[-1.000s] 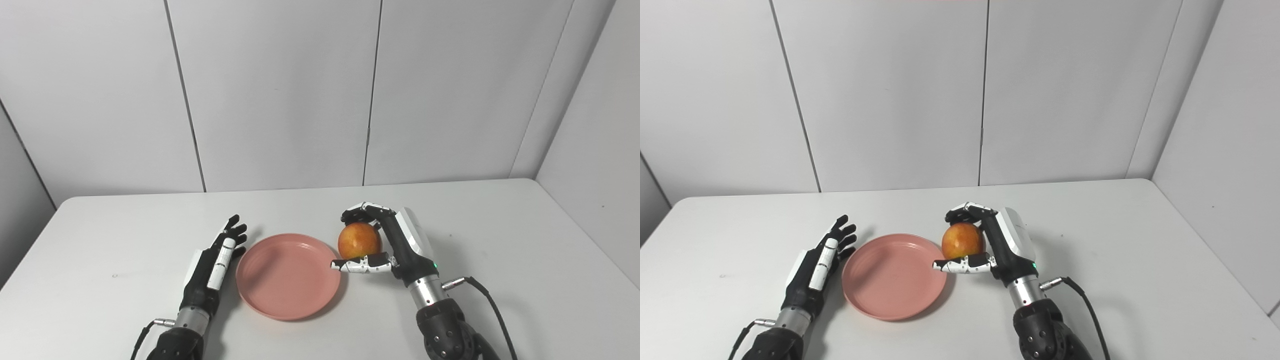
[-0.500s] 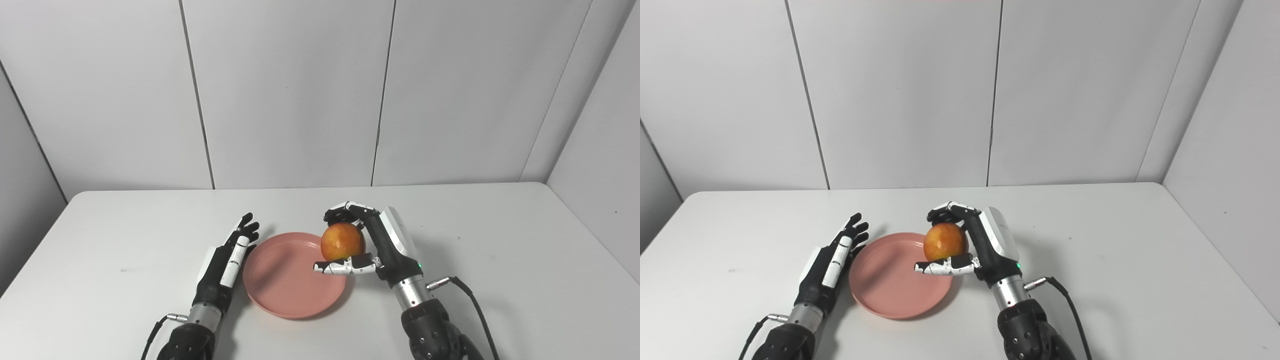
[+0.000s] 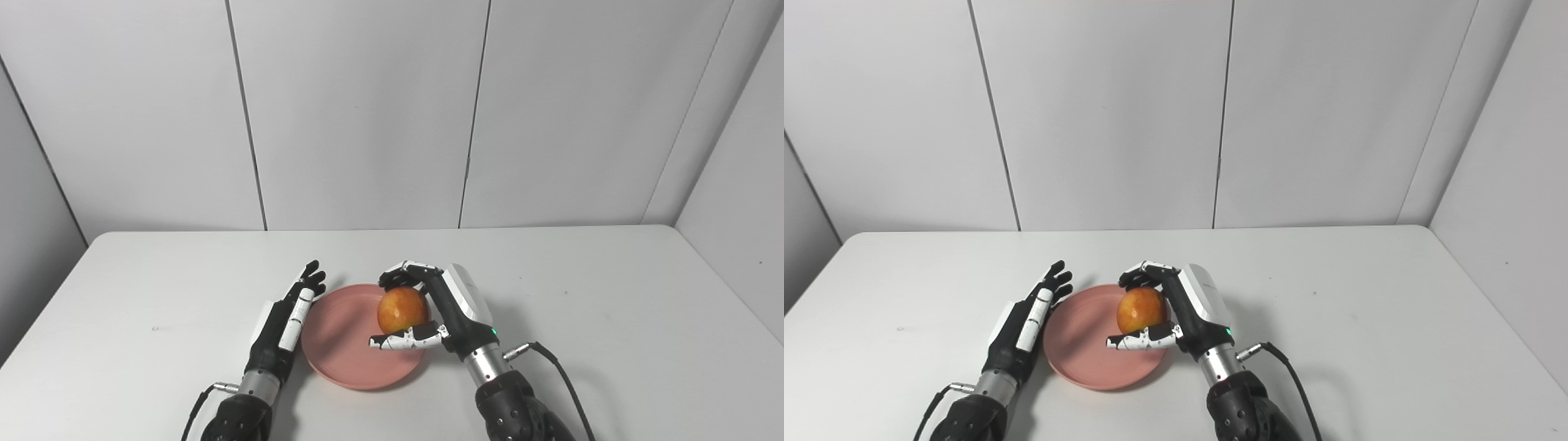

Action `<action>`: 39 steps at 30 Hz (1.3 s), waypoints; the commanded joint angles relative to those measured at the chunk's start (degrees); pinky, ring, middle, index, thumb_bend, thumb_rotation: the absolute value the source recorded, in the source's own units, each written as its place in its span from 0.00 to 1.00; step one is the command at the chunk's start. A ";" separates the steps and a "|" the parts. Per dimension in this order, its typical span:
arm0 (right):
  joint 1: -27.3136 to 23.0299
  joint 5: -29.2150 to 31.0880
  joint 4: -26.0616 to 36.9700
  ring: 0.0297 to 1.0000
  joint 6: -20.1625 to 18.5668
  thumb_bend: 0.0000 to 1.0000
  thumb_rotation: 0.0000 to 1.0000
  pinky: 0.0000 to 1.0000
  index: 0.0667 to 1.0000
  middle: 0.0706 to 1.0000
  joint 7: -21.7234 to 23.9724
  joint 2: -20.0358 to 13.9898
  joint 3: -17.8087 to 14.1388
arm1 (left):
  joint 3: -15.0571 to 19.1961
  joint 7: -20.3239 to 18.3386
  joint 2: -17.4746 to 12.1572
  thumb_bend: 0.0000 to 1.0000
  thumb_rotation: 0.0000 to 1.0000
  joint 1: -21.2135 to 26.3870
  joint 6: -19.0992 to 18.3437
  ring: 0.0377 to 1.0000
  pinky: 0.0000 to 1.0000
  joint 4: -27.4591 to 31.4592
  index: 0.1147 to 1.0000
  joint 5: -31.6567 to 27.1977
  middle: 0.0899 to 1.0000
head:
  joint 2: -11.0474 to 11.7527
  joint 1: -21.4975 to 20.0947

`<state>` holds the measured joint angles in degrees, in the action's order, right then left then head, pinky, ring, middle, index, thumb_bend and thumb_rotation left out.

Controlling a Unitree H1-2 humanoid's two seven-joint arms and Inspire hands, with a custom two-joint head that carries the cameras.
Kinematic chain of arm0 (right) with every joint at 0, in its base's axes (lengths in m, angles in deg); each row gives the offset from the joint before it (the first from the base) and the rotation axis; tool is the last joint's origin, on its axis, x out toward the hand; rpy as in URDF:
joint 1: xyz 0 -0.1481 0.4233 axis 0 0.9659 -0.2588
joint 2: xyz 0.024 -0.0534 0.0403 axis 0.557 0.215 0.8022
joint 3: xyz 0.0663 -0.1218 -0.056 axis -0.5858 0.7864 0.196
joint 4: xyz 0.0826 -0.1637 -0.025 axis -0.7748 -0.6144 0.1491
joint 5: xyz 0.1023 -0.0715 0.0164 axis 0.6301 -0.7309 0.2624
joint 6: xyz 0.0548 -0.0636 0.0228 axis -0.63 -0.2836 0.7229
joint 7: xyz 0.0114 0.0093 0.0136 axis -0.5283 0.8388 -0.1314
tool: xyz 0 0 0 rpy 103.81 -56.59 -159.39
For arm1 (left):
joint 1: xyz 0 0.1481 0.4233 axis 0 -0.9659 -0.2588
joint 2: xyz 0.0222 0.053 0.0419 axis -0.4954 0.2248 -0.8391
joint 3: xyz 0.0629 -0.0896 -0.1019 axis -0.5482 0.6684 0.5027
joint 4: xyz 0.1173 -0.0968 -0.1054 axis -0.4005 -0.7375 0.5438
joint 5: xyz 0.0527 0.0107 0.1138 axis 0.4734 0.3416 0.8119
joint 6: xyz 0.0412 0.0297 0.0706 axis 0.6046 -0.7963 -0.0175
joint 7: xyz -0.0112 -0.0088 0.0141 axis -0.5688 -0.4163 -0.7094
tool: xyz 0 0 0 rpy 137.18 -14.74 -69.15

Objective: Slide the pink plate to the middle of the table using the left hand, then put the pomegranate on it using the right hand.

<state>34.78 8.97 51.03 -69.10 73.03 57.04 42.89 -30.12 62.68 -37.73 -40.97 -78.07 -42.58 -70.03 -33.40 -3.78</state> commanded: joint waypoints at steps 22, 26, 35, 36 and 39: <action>-6.42 -3.86 -9.05 0.35 2.67 0.51 0.00 0.28 0.52 0.42 -2.47 0.78 2.40 | -0.89 -0.68 1.18 0.54 1.00 0.52 -1.35 0.92 0.86 0.92 0.91 0.78 0.93 | 0.15 0.07; -6.91 -4.78 -11.08 0.36 3.21 0.51 0.00 0.31 0.52 0.42 -3.48 0.59 3.30 | -1.15 -0.48 1.04 0.54 1.00 0.56 -0.64 0.92 0.85 0.53 0.91 1.37 0.93 | 0.22 0.11; -7.72 -5.71 -14.41 0.35 5.69 0.50 0.00 0.30 0.53 0.43 -5.75 0.57 5.10 | -1.29 0.54 1.08 0.56 1.00 0.30 -1.92 0.90 0.84 1.38 0.89 2.25 0.91 | 0.16 0.15; -7.82 -5.98 -14.80 0.35 6.13 0.50 0.00 0.30 0.53 0.43 -6.25 0.59 5.33 | -1.31 0.40 1.04 0.55 1.00 0.32 -1.97 0.91 0.85 1.39 0.90 2.12 0.92 | 0.12 0.13; -8.10 -6.52 -15.76 0.36 7.14 0.50 0.00 0.32 0.54 0.43 -7.47 0.65 5.91 | -1.20 0.33 1.11 0.55 1.00 0.34 -2.58 0.91 0.86 1.61 0.90 1.81 0.92 | 0.11 0.18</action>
<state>29.02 3.08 35.35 -64.62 66.52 57.36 48.41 -30.52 64.06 -37.17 -41.12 -79.26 -41.58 -68.54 -33.22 -3.60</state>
